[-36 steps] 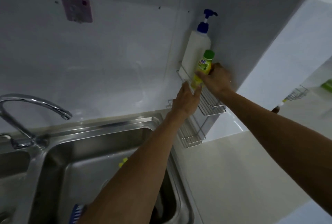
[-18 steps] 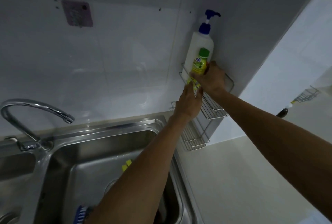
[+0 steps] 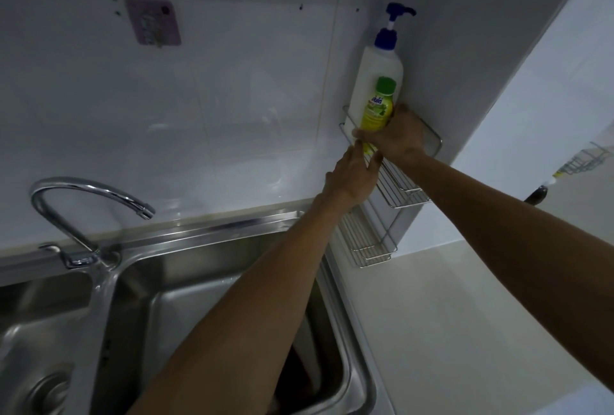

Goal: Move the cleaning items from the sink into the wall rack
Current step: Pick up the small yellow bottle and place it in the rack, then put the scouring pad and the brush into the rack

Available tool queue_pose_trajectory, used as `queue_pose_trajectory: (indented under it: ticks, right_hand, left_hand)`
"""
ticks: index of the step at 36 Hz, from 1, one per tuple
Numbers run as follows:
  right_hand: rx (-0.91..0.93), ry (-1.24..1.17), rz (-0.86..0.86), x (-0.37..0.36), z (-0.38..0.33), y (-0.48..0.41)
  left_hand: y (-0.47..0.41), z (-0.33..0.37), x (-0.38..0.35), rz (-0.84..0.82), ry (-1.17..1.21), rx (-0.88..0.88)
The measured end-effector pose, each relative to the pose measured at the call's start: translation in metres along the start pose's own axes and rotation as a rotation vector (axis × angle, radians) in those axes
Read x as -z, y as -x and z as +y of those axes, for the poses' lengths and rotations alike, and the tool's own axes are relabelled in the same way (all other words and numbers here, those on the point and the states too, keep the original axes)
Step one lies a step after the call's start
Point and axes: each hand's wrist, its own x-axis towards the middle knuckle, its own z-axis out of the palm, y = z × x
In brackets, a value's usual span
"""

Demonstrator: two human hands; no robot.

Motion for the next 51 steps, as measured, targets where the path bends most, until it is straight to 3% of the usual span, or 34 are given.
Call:
queue_pose_trajectory:
  ticks: [11, 15, 18, 23, 27, 32, 37, 45, 51]
  right_hand:
    - [-0.12, -0.009, 0.028, 0.0, -0.007, 0.043]
    - [0.078, 0.079, 0.25, -0.012, -0.014, 0.088]
    - [0.232, -0.032, 0.303, -0.042, -0.024, 0.136]
    - [0.312, -0.1, -0.1, -0.129, -0.027, 0.226]
    - [0.16, 0.02, -0.514, -0.209, -0.011, 0.298]
    - [0.088, 0.183, -0.795, -0.284, 0.019, 0.359]
    - [-0.125, 0.196, -1.056, -0.342, 0.049, 0.389]
    - [-0.257, 0.193, -1.256, -0.404, 0.055, 0.431]
    - [-0.337, 0.111, -1.253, -0.407, 0.041, 0.423]
  left_hand:
    - [0.065, -0.03, 0.06, -0.013, -0.251, 0.05]
    - [0.12, -0.071, 0.089, 0.022, -0.337, 0.067]
    - [0.17, -0.12, 0.103, 0.035, -0.42, 0.137]
    - [0.265, -0.215, 0.107, 0.077, -0.559, 0.329]
    - [0.323, -0.282, 0.1, -0.001, -0.59, 0.51]
    - [0.349, -0.334, 0.083, 0.004, -0.497, 0.605]
    - [0.344, -0.371, 0.059, -0.035, -0.343, 0.671]
    - [0.337, -0.425, 0.039, -0.208, -0.171, 0.98]
    - [0.339, -0.437, 0.033, -0.097, 0.047, 1.029]
